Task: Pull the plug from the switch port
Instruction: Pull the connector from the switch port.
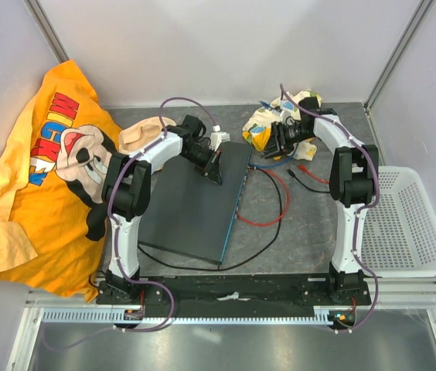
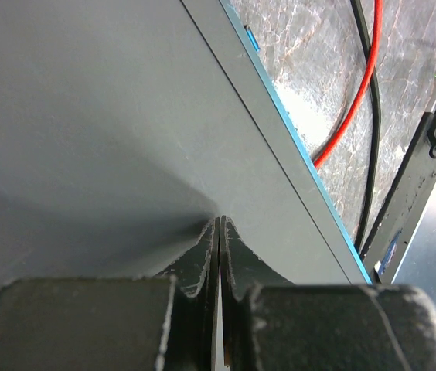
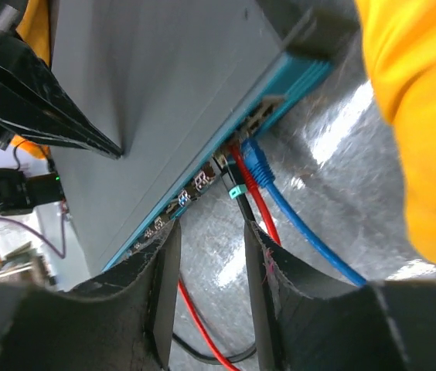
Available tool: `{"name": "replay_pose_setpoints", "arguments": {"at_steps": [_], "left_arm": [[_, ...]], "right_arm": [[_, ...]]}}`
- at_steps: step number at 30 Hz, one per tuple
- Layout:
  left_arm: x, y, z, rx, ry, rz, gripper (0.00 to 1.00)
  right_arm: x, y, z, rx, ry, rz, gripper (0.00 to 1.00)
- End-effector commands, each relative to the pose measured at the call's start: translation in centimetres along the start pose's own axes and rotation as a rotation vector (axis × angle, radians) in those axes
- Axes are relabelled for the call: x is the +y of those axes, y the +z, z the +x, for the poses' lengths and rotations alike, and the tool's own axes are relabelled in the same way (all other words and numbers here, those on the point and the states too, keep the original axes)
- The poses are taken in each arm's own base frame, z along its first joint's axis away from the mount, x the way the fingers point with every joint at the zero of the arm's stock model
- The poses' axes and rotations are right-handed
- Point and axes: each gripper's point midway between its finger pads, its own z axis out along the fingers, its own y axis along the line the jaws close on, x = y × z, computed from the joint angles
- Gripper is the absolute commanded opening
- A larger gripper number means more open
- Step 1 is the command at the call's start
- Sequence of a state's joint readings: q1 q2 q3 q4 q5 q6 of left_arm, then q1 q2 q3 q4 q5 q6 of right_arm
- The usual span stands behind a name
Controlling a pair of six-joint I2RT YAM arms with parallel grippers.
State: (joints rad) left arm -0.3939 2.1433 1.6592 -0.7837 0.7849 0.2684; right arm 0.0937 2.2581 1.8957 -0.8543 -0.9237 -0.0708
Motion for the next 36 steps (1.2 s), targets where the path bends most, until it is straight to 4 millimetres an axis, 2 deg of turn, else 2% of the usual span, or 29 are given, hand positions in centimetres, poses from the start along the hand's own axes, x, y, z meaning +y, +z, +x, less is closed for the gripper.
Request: {"name": "replay_pose_setpoints", "arguments": {"at_steps": [1,3,8,11,14,19,24,27,31,32,33,36], "left_arm": [[1.6,-0.2,2.0,0.070,0.024,-0.086,0.06],[2.0,-0.2,2.0,0.079,0.041,-0.097,0.06],[2.3,-0.2,1.9,0.098,0.033,-0.096,0.06],[1.9,-0.4,1.1,0.083,0.040,-0.089,0.05],[1.7,-0.7,0.1,0.067,0.054,-0.089,0.05],[1.4,-0.9,-1.1,0.055,0.061,-0.091,0.05],[1.3,-0.8,-1.3,0.058,0.058,-0.092,0.05],[1.1,-0.5,-1.5,0.062,0.069,-0.092,0.05],[0.8,-0.3,-2.2,0.059,0.102,-0.098,0.05],[0.8,-0.1,-2.2,0.066,0.103,-0.098,0.05],[0.8,-0.3,-2.6,0.063,0.114,-0.104,0.05],[0.8,-0.4,-3.2,0.060,0.136,-0.110,0.05]], "right_arm": [[2.1,-0.5,1.6,0.011,0.027,-0.053,0.45],[2.2,-0.6,2.9,0.034,0.037,-0.046,0.44],[0.9,-1.3,5.5,0.092,0.008,0.067,0.42],[-0.5,-1.6,6.3,0.123,-0.014,0.145,0.41],[-1.4,-1.9,6.3,0.130,-0.044,0.200,0.40],[-2.4,-1.5,6.6,0.157,-0.062,0.219,0.41],[-3.1,-0.7,9.3,0.292,-0.114,0.231,0.43],[-3.7,-0.4,10.3,0.315,-0.134,0.239,0.41],[-3.8,-0.3,9.9,0.302,-0.164,0.236,0.29],[-3.4,-0.6,9.2,0.286,-0.188,0.237,0.26],[-3.2,-0.7,8.8,0.276,-0.209,0.235,0.14],[-2.7,-2.0,7.0,0.216,-0.251,0.251,0.00]]}}
